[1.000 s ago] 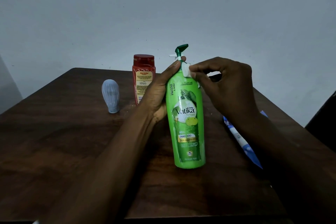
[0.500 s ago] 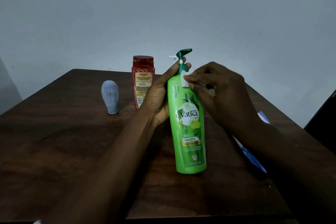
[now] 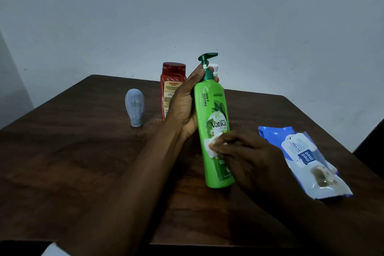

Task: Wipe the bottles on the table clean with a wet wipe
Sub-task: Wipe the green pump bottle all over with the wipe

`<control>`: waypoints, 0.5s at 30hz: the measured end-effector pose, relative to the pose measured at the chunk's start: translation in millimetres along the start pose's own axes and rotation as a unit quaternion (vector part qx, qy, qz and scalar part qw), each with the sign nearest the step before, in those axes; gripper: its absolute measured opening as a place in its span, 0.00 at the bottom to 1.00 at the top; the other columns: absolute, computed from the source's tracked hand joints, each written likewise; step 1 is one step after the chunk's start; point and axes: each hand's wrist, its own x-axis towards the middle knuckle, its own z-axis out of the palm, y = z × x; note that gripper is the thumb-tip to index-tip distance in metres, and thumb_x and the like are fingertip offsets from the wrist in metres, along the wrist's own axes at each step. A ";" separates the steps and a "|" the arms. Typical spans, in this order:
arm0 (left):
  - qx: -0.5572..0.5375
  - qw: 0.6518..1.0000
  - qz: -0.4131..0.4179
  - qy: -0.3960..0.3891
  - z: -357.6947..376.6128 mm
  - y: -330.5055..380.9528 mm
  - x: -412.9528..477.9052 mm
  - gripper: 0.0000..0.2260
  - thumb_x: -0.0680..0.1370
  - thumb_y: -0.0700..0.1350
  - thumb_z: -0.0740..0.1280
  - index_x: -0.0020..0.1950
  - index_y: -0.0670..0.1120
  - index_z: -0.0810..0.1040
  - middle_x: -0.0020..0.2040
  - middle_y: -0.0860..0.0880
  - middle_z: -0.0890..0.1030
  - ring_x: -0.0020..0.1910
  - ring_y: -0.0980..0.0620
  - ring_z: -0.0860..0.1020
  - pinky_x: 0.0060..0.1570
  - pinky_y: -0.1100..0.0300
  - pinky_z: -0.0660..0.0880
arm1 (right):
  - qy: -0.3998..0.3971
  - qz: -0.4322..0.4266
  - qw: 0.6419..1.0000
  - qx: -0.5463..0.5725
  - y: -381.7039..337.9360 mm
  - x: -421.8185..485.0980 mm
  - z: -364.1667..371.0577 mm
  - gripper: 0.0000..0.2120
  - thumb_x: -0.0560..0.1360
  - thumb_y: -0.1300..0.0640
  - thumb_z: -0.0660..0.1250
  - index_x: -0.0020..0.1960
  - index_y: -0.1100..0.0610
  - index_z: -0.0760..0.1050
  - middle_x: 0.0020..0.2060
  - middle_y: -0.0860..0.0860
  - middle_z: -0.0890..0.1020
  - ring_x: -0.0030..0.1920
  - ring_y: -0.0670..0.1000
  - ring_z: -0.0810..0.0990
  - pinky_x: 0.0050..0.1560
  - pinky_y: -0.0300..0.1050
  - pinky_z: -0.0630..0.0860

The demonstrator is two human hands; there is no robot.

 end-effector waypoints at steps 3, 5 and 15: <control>-0.002 1.000 0.005 -0.013 0.5 -0.1 -0.4 0.09 0.80 0.48 0.66 0.53 0.44 0.83 0.50 0.45 0.78 0.48 0.50 0.76 0.56 0.52 0.72 | 0.005 -0.007 1.000 0.009 -0.7 2.1 -1.2 0.10 0.73 0.65 0.70 0.52 0.57 0.85 0.52 0.48 0.81 0.50 0.52 0.84 0.52 0.46 0.79; -0.007 1.000 0.005 -0.012 -0.4 -0.6 -0.2 0.10 0.81 0.47 0.65 0.51 0.45 0.85 0.50 0.45 0.78 0.48 0.49 0.76 0.60 0.50 0.70 | 0.005 0.001 1.000 0.016 -1.0 10.7 -1.7 0.10 0.72 0.64 0.70 0.52 0.57 0.85 0.51 0.50 0.82 0.51 0.51 0.83 0.53 0.45 0.79; -0.070 0.997 0.003 -0.045 -1.3 5.4 -4.0 0.09 0.78 0.43 0.66 0.56 0.42 0.80 0.46 0.45 0.80 0.44 0.51 0.77 0.50 0.58 0.77 | 0.043 0.036 0.998 0.031 7.0 95.4 0.9 0.09 0.73 0.65 0.74 0.51 0.57 0.86 0.46 0.52 0.84 0.49 0.47 0.82 0.49 0.43 0.79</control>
